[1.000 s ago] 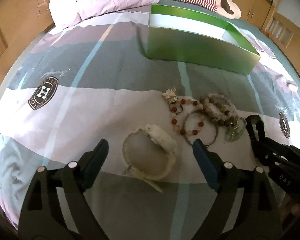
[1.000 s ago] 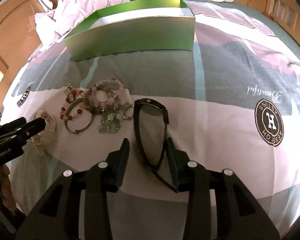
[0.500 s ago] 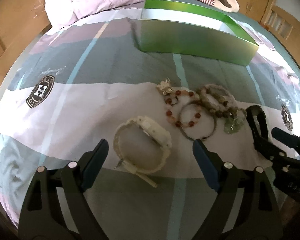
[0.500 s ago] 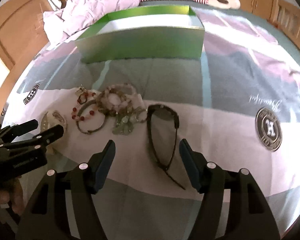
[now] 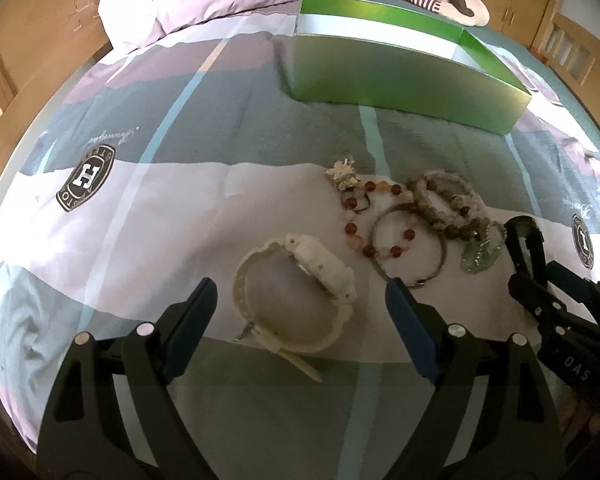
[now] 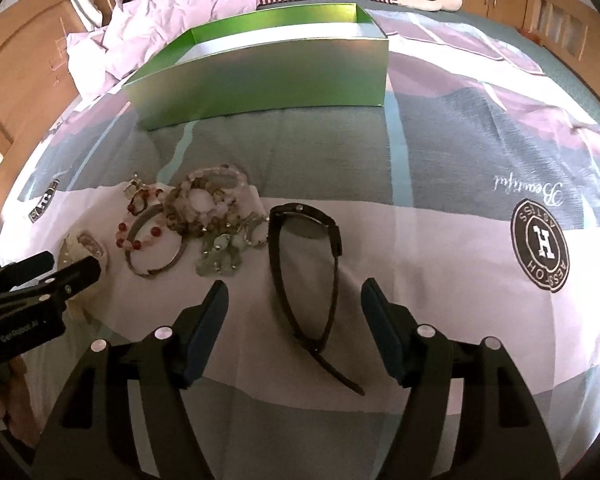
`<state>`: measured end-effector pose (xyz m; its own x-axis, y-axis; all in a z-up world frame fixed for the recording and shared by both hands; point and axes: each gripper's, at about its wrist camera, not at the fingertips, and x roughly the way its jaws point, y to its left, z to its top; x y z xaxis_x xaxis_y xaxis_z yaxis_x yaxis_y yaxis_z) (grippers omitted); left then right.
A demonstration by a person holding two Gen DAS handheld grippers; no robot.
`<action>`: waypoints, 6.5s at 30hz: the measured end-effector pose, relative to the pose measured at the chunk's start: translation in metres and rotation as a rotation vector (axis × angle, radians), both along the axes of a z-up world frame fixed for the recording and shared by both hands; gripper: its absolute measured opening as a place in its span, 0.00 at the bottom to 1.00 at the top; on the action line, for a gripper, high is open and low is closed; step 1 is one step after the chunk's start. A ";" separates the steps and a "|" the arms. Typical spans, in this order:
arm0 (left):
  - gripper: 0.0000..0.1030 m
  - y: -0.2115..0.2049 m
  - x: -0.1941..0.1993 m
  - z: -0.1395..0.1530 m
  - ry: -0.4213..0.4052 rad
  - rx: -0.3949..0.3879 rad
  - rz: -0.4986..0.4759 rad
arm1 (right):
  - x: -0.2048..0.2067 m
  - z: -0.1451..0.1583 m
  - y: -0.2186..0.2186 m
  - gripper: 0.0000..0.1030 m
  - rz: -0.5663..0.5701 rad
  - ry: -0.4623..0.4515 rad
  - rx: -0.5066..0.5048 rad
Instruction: Organize jewelry
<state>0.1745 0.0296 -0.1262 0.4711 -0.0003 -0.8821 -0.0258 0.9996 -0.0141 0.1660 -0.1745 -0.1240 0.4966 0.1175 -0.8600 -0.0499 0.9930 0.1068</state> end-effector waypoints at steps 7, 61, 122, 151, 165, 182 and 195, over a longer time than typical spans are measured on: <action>0.77 -0.001 0.003 -0.009 0.011 0.012 -0.002 | 0.003 -0.009 0.001 0.66 -0.005 0.033 -0.035; 0.55 -0.023 0.030 0.086 -0.224 -0.069 -0.067 | 0.037 0.101 0.000 0.10 0.020 -0.235 0.089; 0.92 0.003 0.002 0.080 -0.206 -0.058 -0.044 | 0.021 0.007 0.034 0.58 0.249 -0.048 -0.009; 0.92 -0.012 0.000 0.049 -0.101 -0.001 -0.104 | -0.006 0.013 -0.002 0.08 0.152 0.028 -0.040; 0.77 -0.040 0.041 -0.011 -0.036 0.072 -0.145 | 0.012 0.055 -0.043 0.79 -0.002 -0.009 0.242; 0.77 0.003 0.002 -0.013 0.005 0.062 -0.063 | -0.005 0.060 -0.021 0.79 0.135 -0.008 0.128; 0.94 -0.006 -0.016 0.041 -0.081 -0.013 -0.097 | -0.014 0.044 -0.004 0.79 0.171 -0.040 -0.030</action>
<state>0.1582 0.0232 -0.0853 0.5382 -0.0610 -0.8406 0.0730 0.9970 -0.0256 0.1515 -0.1785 -0.0800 0.5055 0.1778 -0.8443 -0.2218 0.9724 0.0720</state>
